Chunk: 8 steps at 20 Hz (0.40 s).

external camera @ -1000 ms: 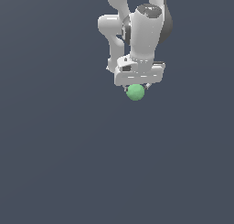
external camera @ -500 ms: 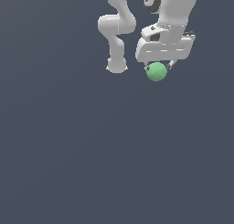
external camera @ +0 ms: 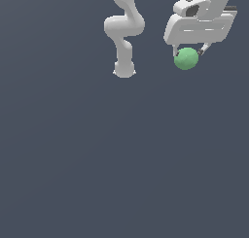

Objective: Pick up the object and move it to a goal position.

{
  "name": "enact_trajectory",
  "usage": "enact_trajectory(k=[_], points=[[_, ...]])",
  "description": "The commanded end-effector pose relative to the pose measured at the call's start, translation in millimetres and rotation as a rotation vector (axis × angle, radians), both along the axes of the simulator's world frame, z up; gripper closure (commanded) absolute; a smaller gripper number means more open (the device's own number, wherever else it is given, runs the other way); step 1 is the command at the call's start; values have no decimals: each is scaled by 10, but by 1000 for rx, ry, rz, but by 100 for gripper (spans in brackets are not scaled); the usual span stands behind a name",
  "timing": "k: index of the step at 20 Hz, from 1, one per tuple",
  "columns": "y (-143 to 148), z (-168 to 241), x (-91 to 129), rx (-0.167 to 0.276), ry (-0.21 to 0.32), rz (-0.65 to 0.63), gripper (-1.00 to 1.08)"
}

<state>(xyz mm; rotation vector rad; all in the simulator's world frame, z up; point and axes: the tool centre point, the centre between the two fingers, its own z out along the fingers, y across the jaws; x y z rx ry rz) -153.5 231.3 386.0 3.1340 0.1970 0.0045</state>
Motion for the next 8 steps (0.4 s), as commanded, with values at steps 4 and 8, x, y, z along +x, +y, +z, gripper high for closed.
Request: enact_trajectory(k=[4, 8], points=[[147, 157, -32, 1, 3, -2, 108], [174, 183, -34, 1, 3, -2, 108]])
